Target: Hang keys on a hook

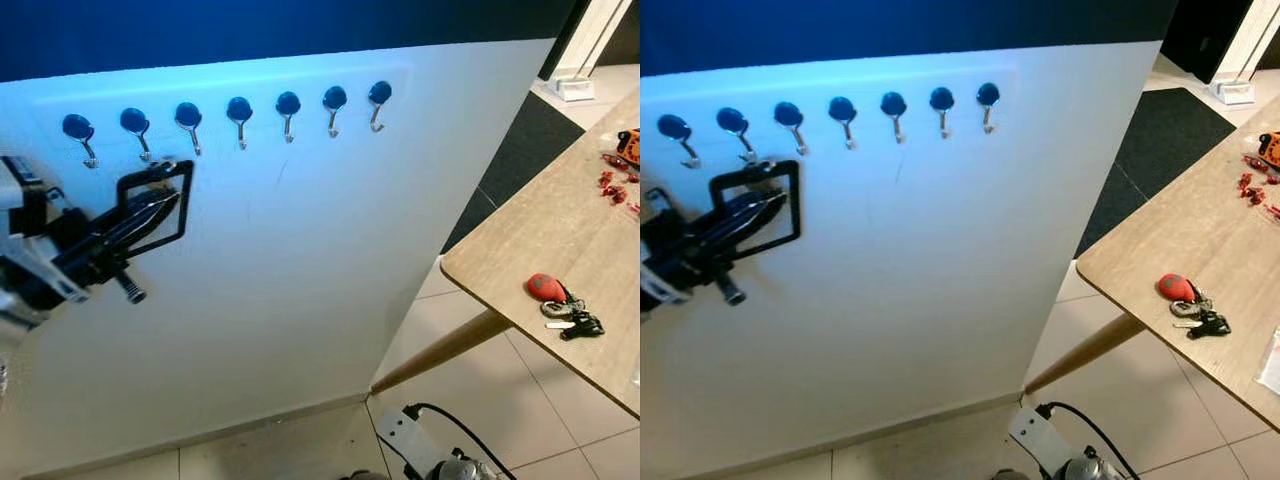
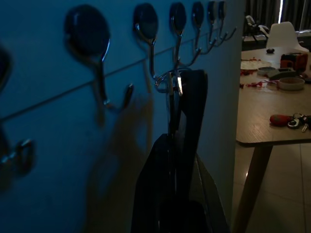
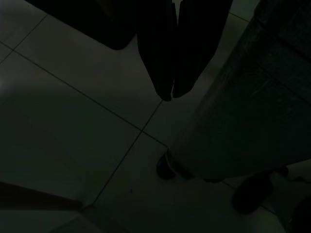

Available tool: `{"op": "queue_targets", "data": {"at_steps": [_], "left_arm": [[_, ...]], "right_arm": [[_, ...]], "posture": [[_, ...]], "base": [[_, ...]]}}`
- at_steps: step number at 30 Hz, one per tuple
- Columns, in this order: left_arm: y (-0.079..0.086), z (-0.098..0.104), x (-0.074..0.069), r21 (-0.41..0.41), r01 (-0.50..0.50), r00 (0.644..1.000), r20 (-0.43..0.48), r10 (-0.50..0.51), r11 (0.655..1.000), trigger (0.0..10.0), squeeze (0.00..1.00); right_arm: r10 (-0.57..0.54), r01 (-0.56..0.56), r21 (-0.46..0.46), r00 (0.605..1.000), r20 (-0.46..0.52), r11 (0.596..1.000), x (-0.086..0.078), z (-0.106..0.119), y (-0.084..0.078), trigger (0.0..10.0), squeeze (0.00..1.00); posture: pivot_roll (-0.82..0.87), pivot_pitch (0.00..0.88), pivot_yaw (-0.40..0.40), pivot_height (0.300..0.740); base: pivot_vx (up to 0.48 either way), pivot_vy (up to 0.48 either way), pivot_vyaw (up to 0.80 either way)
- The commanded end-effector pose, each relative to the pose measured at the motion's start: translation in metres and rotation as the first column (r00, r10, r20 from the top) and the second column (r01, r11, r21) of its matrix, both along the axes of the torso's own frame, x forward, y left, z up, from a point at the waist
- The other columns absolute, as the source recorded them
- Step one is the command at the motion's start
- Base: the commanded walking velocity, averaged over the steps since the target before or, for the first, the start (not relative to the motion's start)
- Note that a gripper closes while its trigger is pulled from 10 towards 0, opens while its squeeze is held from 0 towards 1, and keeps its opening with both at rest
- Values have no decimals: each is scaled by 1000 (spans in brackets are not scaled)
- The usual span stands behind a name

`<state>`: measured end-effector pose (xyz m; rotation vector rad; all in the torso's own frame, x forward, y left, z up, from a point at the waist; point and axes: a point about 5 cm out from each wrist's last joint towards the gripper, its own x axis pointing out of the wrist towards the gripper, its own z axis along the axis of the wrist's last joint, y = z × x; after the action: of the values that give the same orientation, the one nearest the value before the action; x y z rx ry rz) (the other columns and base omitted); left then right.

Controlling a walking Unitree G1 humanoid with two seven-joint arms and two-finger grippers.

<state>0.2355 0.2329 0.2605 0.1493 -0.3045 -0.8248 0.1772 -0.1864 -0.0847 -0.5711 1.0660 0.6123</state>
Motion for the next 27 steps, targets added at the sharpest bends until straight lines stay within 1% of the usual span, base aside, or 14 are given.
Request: {"op": "queue_targets", "data": {"at_steps": [1,4,7,10,11,13,18,24,27], "left_arm": [[-2,-7,3,-20,0,1000,-28,-1,1000,10000,0],[-3,-7,5,-20,-2,1000,-31,2,1000,10000,0],[-2,-7,4,-17,-2,1000,-25,2,1000,10000,0],[3,-3,-3,-9,4,1000,-10,-4,1000,10000,0],[3,-3,-3,-9,4,1000,-10,-4,1000,10000,0],[8,-1,-9,-8,12,1000,-3,-12,1000,10000,0],[19,6,-16,-24,-16,1000,26,16,1000,10000,0],[25,8,-14,-32,-61,997,38,62,998,10000,0],[24,8,-13,-37,-59,997,39,60,998,10000,0]], "right_arm": [[0,-2,-28,997,-81,1000,-21,-9,-5,10000,0],[0,-2,-26,997,-79,1000,-20,-9,-5,10000,0],[2,-4,-26,997,-79,1000,-20,-8,-5,10000,0],[5,-7,-27,997,-79,1000,-19,-8,-5,10000,0],[5,-7,-27,997,-79,1000,-19,-8,-5,10000,0],[8,-10,-27,997,-79,1000,-19,-8,-5,10000,0],[11,-14,-27,997,-78,1000,-17,-7,-5,10000,0],[13,-15,-26,997,-78,1000,-17,-7,-4,10000,0],[12,-14,-26,997,-79,1000,-18,-8,-4,10000,0]], "posture": [[-26,92,9,740],[-26,92,9,740],[-25,87,5,740],[-22,86,3,740],[-22,86,3,740],[-18,86,1,740],[-15,88,0,740],[-12,92,0,740],[-12,92,0,740]], "base": [[0,0,0],[0,0,0],[0,0,0],[0,0,0],[0,0,0],[0,0,0],[0,0,0],[0,0,0],[0,0,0]]}}
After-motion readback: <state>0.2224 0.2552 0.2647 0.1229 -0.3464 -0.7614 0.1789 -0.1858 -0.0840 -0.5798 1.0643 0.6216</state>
